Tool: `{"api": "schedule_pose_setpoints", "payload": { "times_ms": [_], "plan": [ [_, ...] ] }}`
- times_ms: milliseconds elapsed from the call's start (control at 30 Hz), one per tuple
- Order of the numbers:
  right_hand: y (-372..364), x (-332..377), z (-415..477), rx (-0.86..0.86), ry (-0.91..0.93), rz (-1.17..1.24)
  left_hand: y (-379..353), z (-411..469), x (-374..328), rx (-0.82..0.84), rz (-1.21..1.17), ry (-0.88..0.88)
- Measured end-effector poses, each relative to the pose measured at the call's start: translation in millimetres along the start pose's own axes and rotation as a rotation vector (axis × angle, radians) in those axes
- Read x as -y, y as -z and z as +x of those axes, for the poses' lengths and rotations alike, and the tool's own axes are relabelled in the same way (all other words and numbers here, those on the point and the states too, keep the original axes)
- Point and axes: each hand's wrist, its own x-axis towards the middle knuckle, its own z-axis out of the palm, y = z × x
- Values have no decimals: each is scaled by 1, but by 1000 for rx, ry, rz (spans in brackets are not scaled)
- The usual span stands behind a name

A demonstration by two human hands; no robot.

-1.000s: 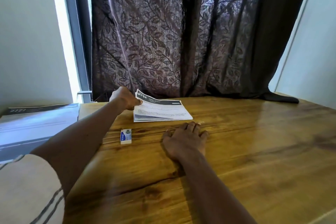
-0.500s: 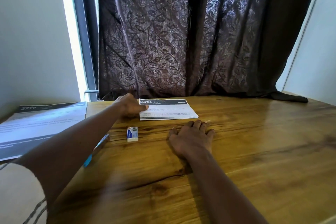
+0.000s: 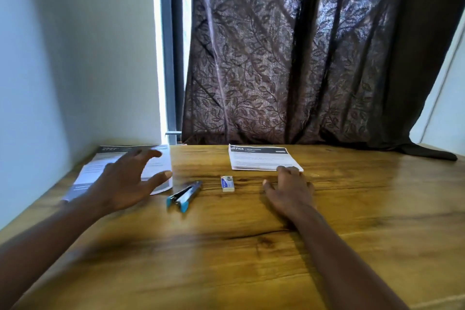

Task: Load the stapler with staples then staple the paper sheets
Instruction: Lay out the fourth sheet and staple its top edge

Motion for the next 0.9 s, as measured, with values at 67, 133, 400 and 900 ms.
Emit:
{"api": "schedule_pose_setpoints", "payload": {
  "times_ms": [67, 133, 400, 900],
  "plan": [
    [-1, 11, -7, -9, 90, 42, 6, -15, 33, 25, 86, 44],
    [0, 23, -15, -41, 195, 79, 8, -21, 60, 39, 147, 81],
    [-6, 107, -33, -90, 418, 156, 11, -20, 81, 98, 70, 296],
    [-64, 269, 64, 405, 103, 277, 4, -15, 87, 123, 108, 349]
  ]
}}
